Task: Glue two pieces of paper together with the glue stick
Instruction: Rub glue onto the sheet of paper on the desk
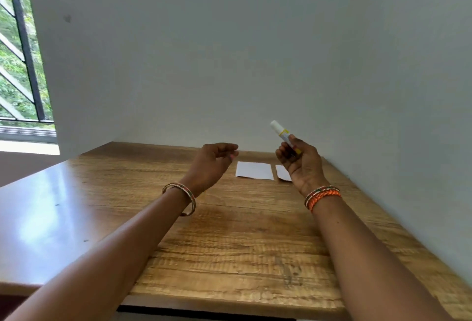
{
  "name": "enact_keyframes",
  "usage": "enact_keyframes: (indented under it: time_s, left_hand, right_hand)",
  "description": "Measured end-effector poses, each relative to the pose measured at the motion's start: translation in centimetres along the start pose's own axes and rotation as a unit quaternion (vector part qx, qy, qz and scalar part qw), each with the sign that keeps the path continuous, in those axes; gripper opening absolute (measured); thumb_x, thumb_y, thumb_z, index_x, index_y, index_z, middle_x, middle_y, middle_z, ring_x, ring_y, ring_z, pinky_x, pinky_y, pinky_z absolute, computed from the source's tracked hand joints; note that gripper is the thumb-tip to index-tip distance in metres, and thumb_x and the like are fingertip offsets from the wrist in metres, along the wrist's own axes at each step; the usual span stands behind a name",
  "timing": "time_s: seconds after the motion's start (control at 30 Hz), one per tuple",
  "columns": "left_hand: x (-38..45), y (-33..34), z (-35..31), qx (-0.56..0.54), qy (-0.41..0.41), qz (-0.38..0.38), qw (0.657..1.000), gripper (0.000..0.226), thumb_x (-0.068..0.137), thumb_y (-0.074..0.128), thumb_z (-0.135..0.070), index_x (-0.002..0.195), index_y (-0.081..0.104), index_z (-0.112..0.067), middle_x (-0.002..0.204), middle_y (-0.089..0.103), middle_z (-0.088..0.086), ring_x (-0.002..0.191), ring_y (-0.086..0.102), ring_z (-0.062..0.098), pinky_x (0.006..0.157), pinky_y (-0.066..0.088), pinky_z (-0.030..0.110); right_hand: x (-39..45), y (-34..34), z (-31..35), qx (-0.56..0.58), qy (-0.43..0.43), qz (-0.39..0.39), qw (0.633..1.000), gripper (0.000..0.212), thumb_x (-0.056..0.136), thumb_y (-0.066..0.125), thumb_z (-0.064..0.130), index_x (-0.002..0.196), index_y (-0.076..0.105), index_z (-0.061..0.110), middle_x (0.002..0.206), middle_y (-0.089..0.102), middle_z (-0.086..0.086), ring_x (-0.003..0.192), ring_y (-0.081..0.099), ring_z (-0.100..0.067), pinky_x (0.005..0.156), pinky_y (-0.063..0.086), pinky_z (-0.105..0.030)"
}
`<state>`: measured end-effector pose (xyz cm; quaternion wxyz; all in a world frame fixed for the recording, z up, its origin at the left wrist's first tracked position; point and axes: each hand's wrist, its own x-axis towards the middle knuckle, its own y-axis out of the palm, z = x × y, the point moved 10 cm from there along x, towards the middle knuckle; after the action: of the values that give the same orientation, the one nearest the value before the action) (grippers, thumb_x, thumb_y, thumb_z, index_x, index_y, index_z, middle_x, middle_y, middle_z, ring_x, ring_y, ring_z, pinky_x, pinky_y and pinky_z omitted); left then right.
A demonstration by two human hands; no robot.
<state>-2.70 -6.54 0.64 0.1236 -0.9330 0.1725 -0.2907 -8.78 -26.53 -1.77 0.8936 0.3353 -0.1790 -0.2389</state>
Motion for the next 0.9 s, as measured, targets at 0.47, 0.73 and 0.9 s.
enact_keyframes:
  time_s: [0.47, 0.73, 0.9]
  left_hand:
    - [6.3, 10.2, 4.8, 0.442, -0.024, 0.254, 0.86, 0.046, 0.096, 0.038, -0.038, 0.139, 0.041, -0.021, 0.155, 0.024, 0.006, 0.147, 0.007, 0.021, 0.114, 0.012, 0.043]
    - [2.3, 9.4, 3.4, 0.446, 0.001, 0.335, 0.83, 0.044, 0.093, 0.046, -0.041, 0.134, 0.047, -0.027, 0.149, 0.037, 0.001, 0.139, 0.028, 0.021, 0.109, 0.021, 0.038]
    - [-2.4, 6.3, 1.3, 0.419, 0.01, 0.361, 0.833, 0.045, 0.089, 0.053, -0.046, 0.131, 0.051, -0.032, 0.151, 0.034, 0.002, 0.137, 0.03, 0.021, 0.107, 0.023, 0.032]
  right_hand:
    - [3.3, -4.8, 1.3, -0.013, -0.031, -0.091, 0.995, 0.008, 0.08, 0.068, 0.007, 0.082, 0.061, 0.007, 0.07, 0.058, -0.009, 0.062, 0.057, -0.016, 0.053, 0.057, -0.025]
    - [2.5, -3.3, 1.0, -0.107, -0.021, -0.089, 0.99, 0.018, 0.076, 0.075, 0.02, 0.078, 0.058, 0.014, 0.07, 0.053, -0.001, 0.061, 0.05, -0.011, 0.054, 0.048, -0.024]
    - [1.1, -0.3, -0.4, -0.19, -0.013, -0.025, 0.981, 0.016, 0.076, 0.073, 0.013, 0.074, 0.057, 0.016, 0.067, 0.053, -0.003, 0.058, 0.05, -0.01, 0.056, 0.048, -0.026]
